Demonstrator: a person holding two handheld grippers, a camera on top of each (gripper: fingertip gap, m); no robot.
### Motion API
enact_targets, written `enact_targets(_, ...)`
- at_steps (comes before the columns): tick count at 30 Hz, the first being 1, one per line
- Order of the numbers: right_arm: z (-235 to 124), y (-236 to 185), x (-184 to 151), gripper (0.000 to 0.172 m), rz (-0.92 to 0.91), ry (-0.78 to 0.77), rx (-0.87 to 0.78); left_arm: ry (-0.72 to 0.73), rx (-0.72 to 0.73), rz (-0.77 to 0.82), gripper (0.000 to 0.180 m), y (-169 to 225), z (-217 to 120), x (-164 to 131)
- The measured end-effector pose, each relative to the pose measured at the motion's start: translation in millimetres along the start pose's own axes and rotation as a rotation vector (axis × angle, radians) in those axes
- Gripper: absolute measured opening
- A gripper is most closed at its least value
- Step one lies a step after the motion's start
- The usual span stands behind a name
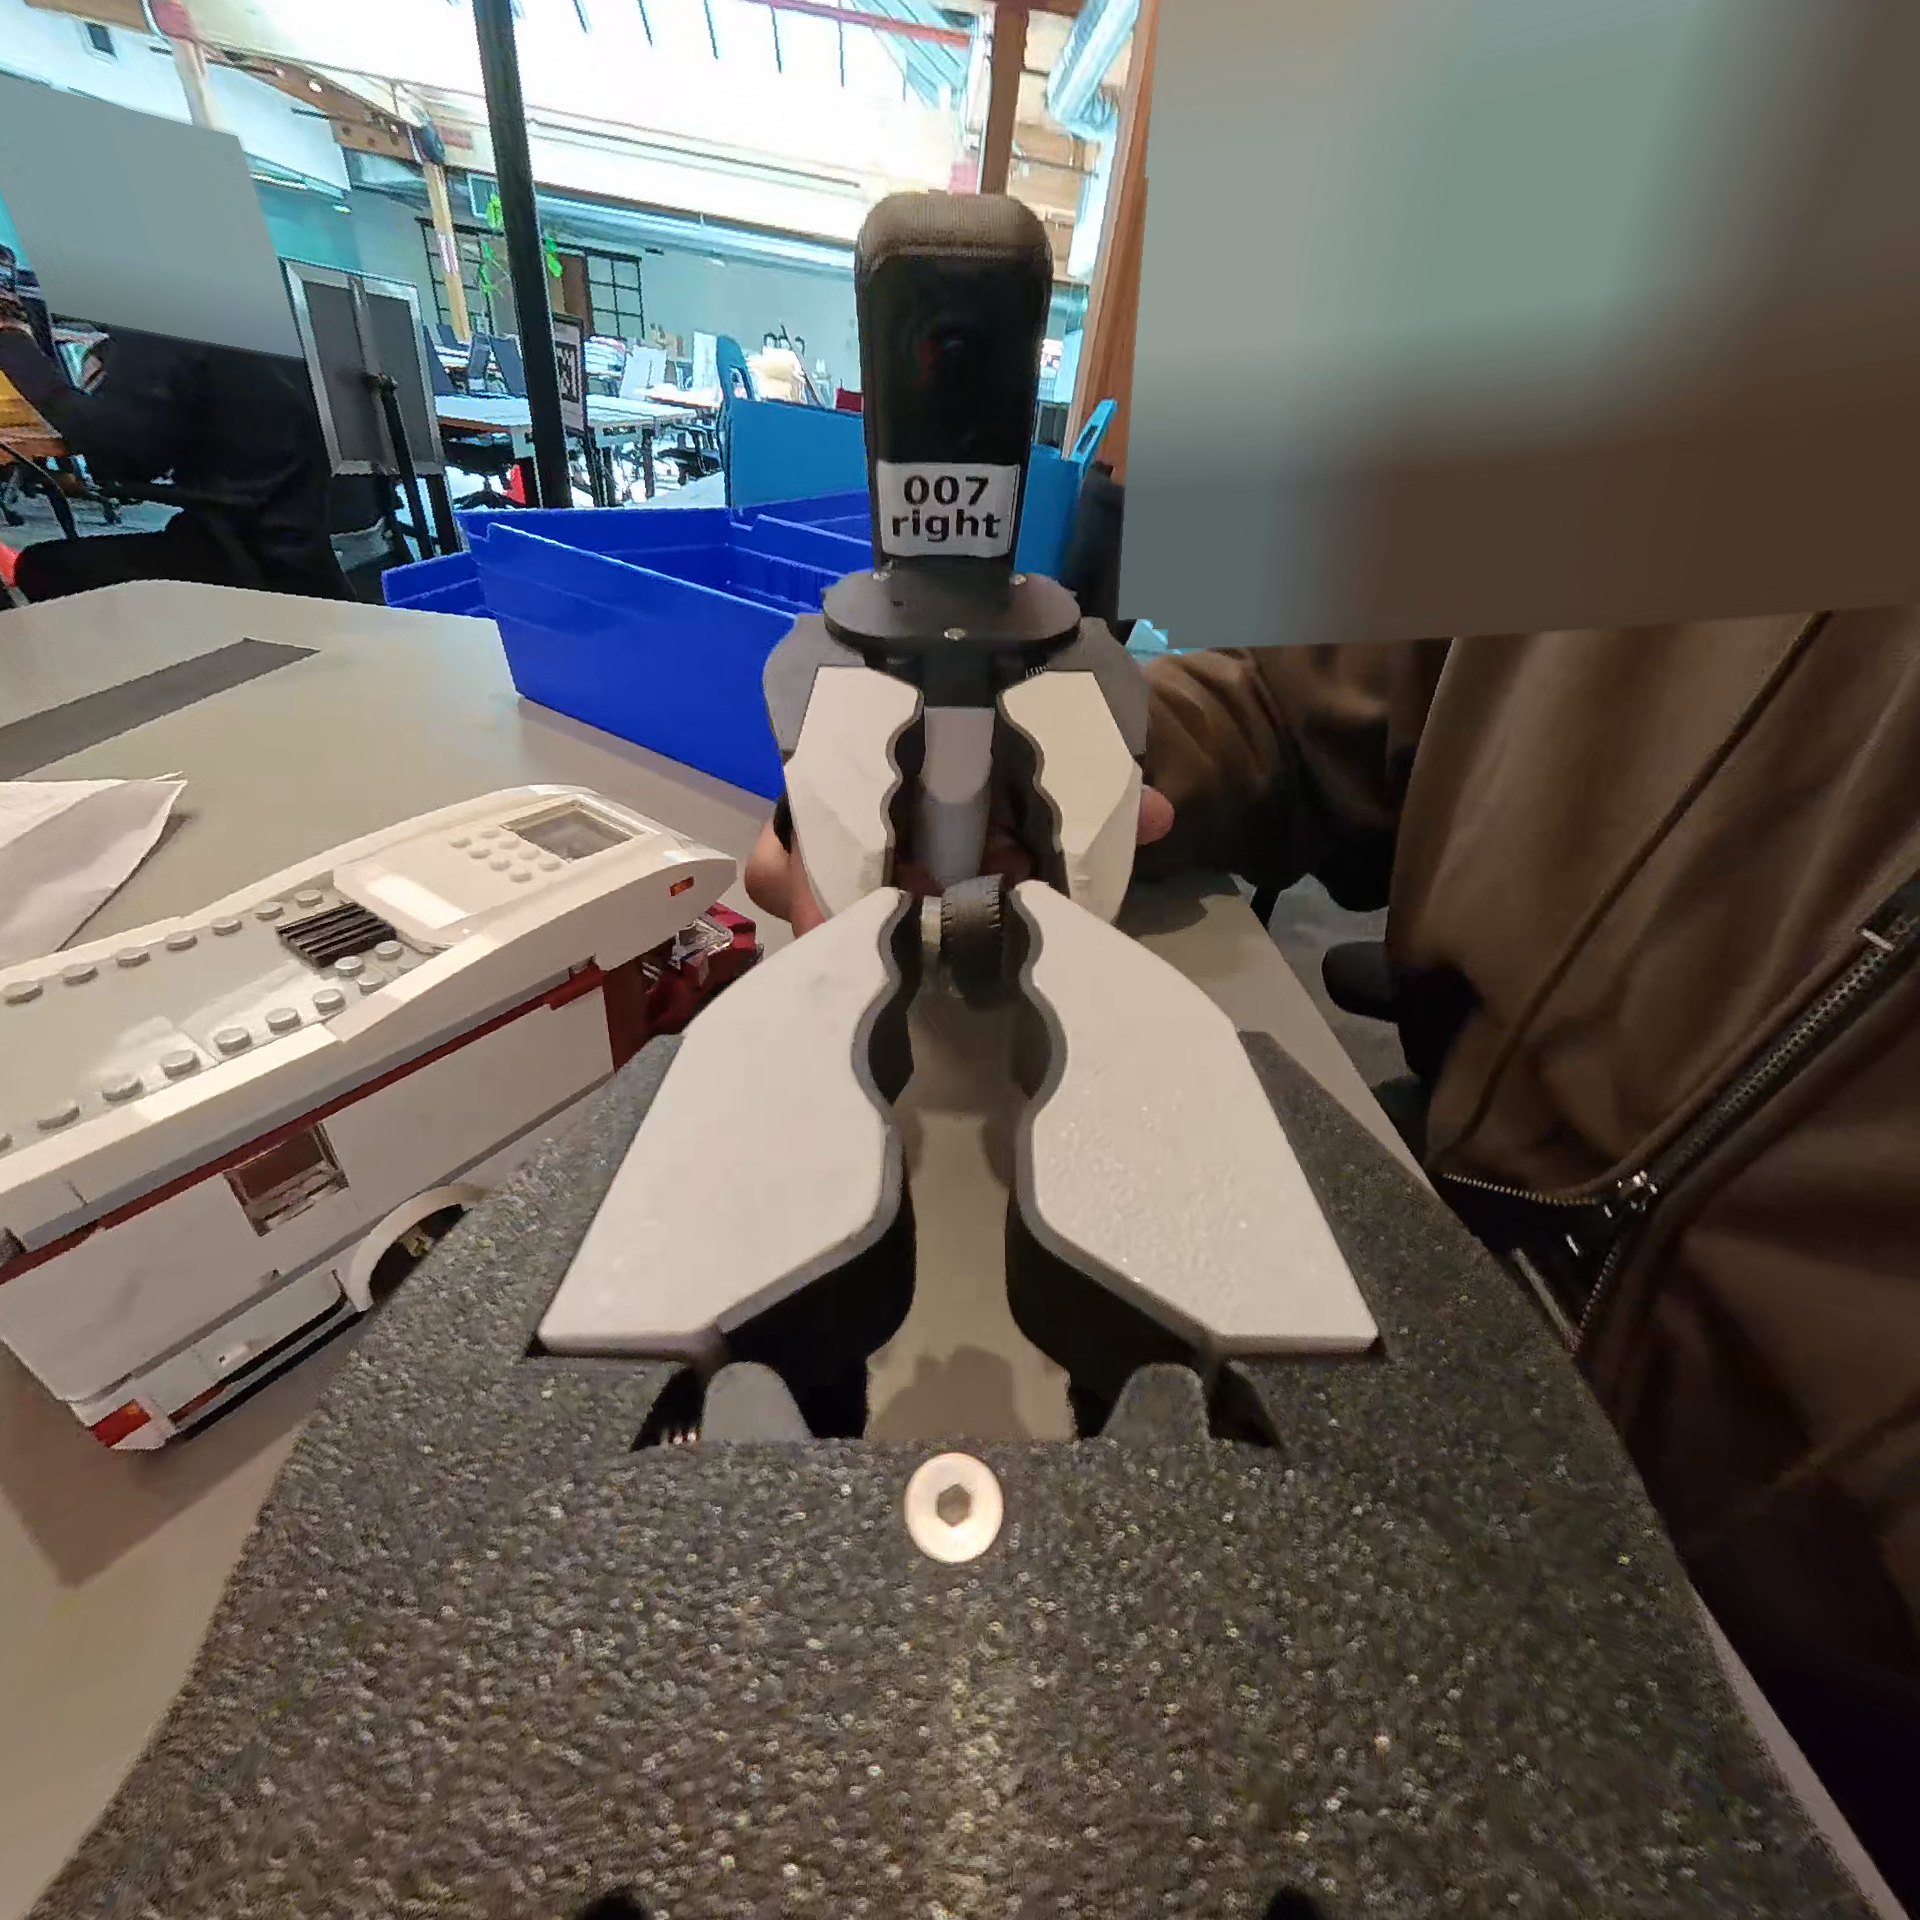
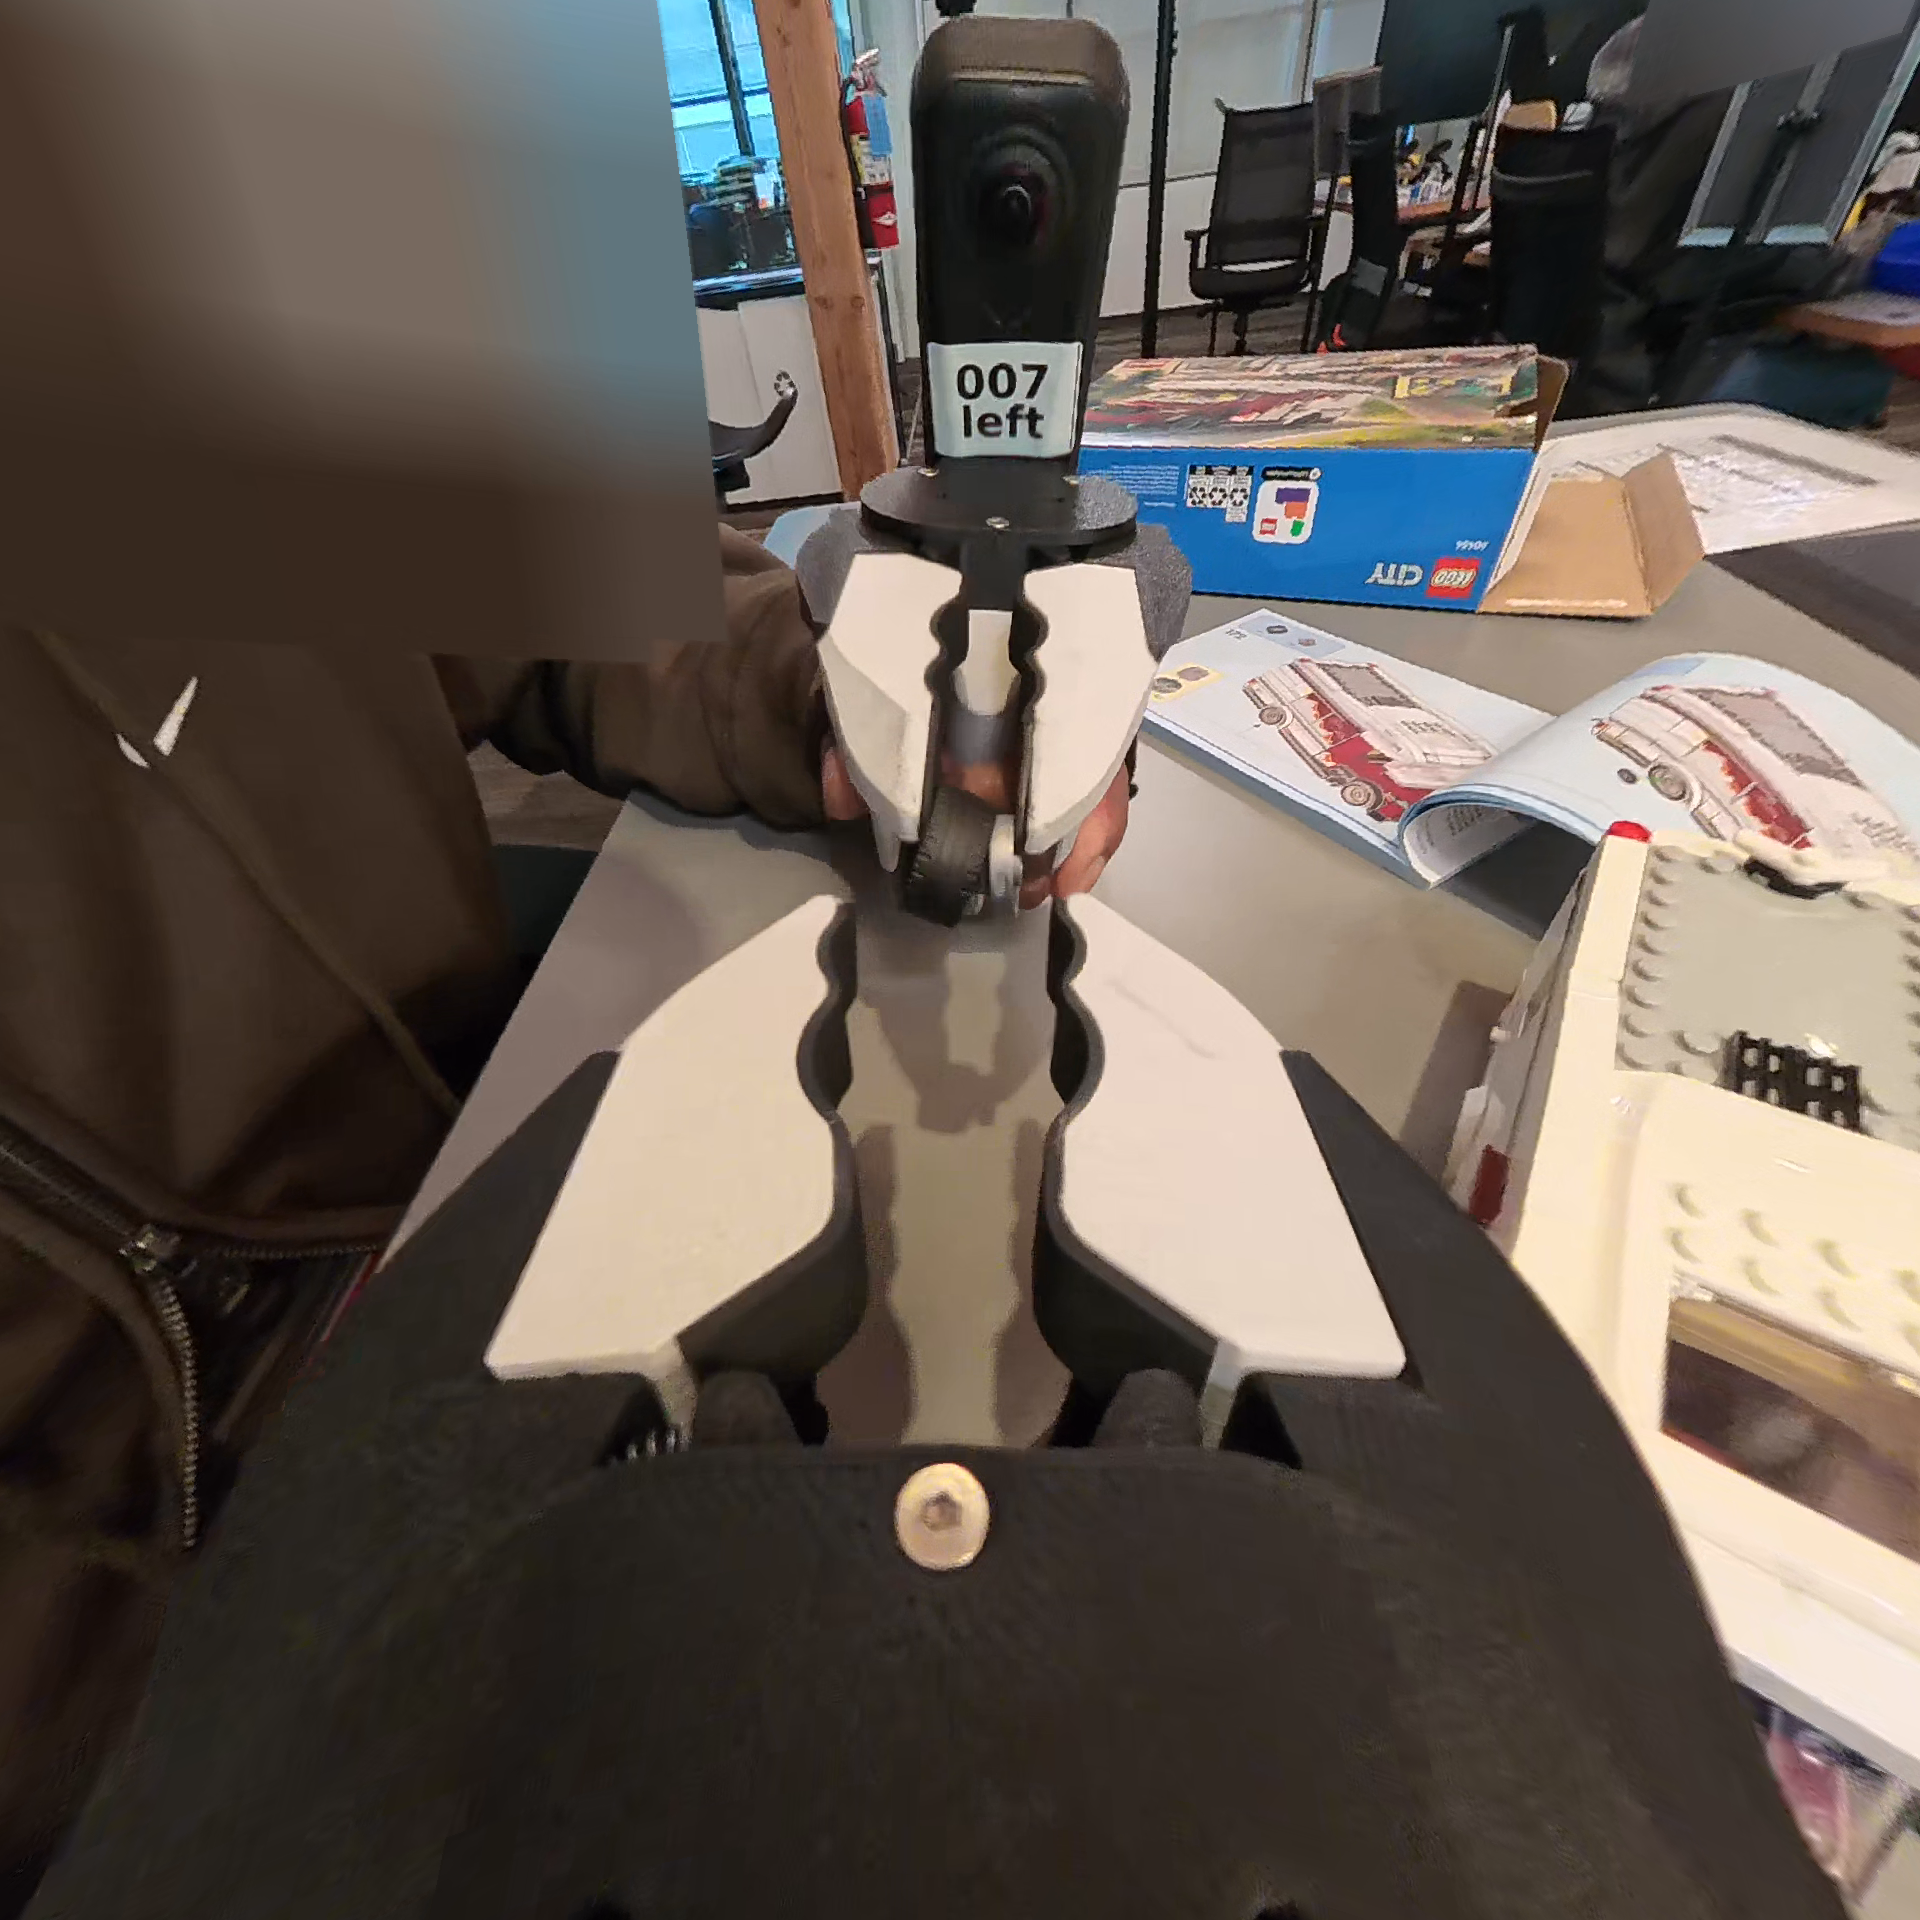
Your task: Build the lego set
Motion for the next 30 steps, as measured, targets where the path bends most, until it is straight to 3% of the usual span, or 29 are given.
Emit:
enact_targets(18,6,10,-3,0.027,0.157,0.018,-0.043,0.016,0.020,-0.111,0.011,-9,1,-6)
enact_targets(22,9,12,-10,0.027,0.196,-0.042,-0.058,-0.081,0.029,-0.128,0.011,-13,-1,-14)
enact_targets(30,15,14,-42,0.027,0.258,-0.282,-0.083,-0.336,0.041,-0.307,0.011,-19,-3,-48)
Point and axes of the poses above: each gripper's, where its closed fingertips meet, z out along the fingers, x out of its top, y = z × x across the jaws, the point moved 3 cm from there along -z, back along the fingers, and after that the axes turned 3 degrees about -x, right-handed, at the moved point
